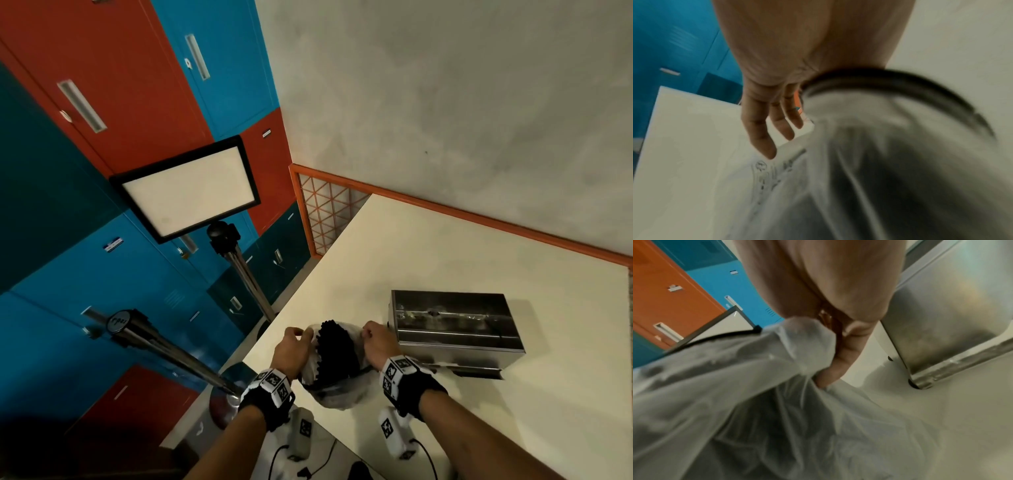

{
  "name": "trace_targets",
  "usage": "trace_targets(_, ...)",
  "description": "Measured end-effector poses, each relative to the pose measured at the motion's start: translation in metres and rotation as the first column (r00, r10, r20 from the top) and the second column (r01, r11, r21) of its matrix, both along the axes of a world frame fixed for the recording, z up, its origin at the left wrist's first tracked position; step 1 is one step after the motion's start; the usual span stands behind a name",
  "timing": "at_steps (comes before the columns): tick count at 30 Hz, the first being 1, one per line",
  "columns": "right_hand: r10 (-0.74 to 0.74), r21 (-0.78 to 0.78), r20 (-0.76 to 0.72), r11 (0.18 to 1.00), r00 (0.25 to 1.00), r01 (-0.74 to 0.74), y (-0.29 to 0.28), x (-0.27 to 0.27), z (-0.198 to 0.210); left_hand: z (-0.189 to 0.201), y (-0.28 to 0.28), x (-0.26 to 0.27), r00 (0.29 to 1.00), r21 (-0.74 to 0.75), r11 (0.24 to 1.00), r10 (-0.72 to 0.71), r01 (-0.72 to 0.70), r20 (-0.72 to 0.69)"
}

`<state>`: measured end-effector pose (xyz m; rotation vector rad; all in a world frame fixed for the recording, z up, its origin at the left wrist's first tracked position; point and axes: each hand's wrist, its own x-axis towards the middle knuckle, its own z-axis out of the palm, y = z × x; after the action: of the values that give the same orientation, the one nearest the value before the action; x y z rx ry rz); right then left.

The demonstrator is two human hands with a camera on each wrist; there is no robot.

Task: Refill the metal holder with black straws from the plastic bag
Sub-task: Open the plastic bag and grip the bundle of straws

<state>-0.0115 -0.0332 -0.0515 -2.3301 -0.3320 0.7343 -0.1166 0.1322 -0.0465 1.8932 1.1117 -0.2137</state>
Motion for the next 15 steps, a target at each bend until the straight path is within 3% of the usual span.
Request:
trace_targets(5, -0.041, 0.037, -0.005, 0.998, 0.999, 0.041, 0.001, 0.014, 0.004, 0.037, -0.011, -0.028, 0.996, -0.178, 0.984, -0.045, 0.031, -0.074)
trace_targets(8, -0.041, 0.095, -0.082, 0.994, 0.996, 0.049, 0.004, 0.016, 0.005, 0.042, -0.017, -0.036, 0.996, -0.398, 0.917, -0.045, 0.011, -0.078)
trace_targets(12, 0.057, 0.046, -0.138, 0.998, 0.989, -0.052, 0.003, 0.006, 0.016, 0.040, -0.028, -0.029, 0.978, -0.603, 0.787, 0.203, -0.129, 0.056)
trace_targets(15, -0.022, 0.116, -0.320, 0.991, 0.947, 0.062, -0.003, -0.003, 0.022, 0.033, -0.033, -0.022, 0.930, -0.660, 0.739, 0.326, -0.138, 0.171)
